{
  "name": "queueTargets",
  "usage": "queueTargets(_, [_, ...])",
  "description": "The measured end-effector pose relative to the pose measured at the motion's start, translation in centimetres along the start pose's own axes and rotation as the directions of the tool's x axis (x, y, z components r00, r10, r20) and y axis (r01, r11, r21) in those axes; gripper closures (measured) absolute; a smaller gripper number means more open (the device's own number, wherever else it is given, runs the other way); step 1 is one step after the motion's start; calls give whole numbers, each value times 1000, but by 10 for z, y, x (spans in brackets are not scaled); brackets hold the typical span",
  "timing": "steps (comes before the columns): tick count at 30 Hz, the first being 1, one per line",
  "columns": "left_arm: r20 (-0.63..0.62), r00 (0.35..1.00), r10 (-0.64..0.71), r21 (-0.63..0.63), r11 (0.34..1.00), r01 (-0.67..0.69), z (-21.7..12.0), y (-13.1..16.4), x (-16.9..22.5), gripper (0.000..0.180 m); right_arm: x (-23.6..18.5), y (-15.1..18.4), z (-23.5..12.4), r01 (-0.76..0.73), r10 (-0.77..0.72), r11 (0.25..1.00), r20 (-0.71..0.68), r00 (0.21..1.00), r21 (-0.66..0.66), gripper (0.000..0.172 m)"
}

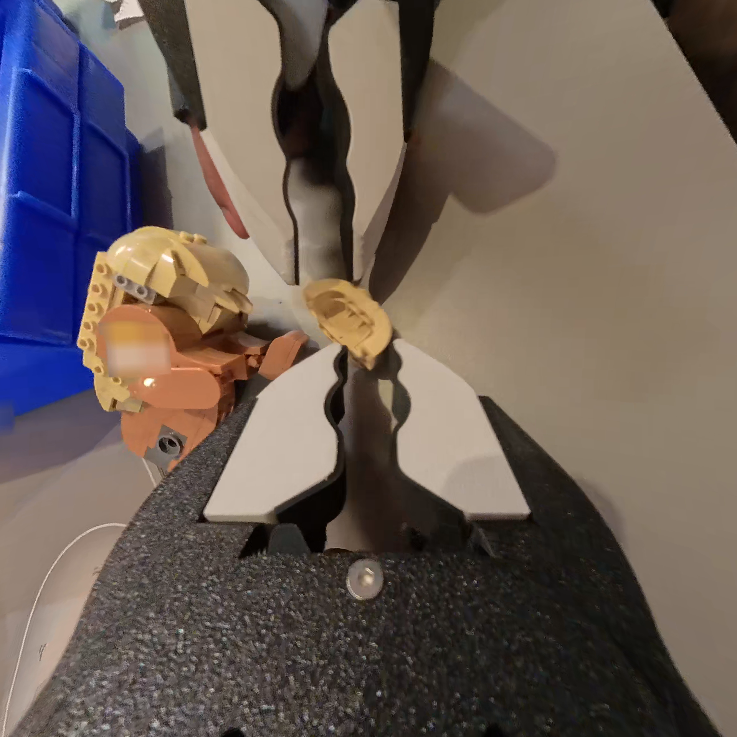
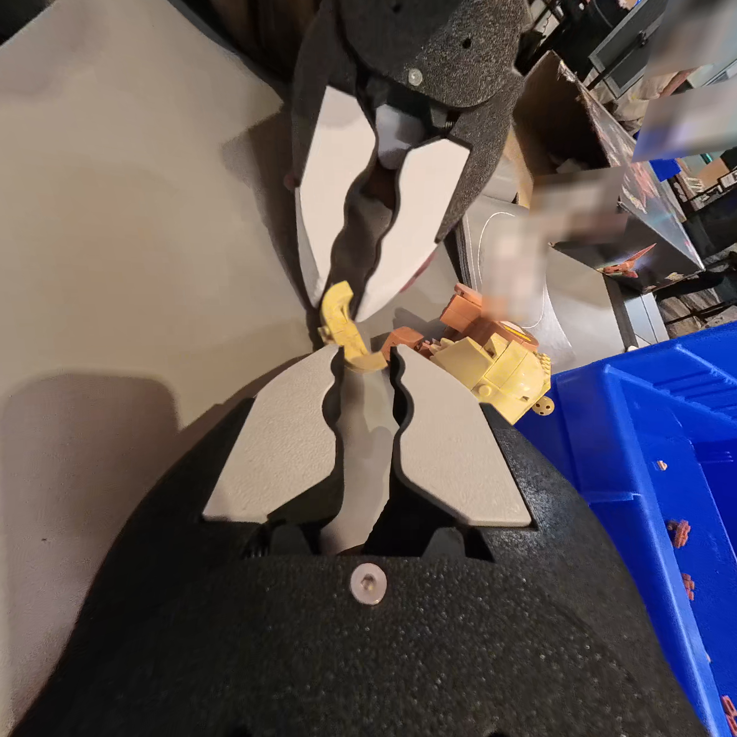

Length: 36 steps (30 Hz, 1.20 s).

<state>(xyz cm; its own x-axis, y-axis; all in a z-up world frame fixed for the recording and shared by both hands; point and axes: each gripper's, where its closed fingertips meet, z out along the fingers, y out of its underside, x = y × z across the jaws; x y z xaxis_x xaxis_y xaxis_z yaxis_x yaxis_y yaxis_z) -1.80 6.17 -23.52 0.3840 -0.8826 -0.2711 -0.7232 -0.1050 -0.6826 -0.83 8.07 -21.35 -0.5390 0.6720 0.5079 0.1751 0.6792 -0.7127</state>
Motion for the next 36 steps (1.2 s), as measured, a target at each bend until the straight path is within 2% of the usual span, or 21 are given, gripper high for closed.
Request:
queueTargets(4, [-23,999,-42,38,998,43,1,-5,1,168,3,3,-3,-8,8,1000,-10,1000,-6,149])
queueTargets(11, [-169,954,-249,219,934,283,-13,-32,-1,171,9,-2,-12,-31,33,998,-42,999,57,143])
queueTargets(15, [-245,908,-340,271,875,401,-17,-43,-2,171,16,-21,-19,80,-60,988,-155,986,131,140])
queueTargets(20, [-295,868,-400,300,823,482,-19,-50,-5,171,11,-31,-20,221,-188,967,-222,957,131,139])
queueTargets(24, [-290,876,-386,304,831,467,-17,-52,-2,171,3,-31,-13,257,-232,961,-203,951,107,138])
queueTargets(27, [-302,880,-366,313,834,454,-18,-56,2,172,0,-27,-8,309,-290,949,-214,933,64,148])
queueTargets(29, [-292,886,-359,305,843,443,-18,-54,2,172,1,-26,-7,331,-312,942,-223,924,53,148])
queueTargets(36, [-330,895,-302,321,855,407,-26,-59,10,171,-6,-38,-14,329,-300,934,-194,934,139,150])
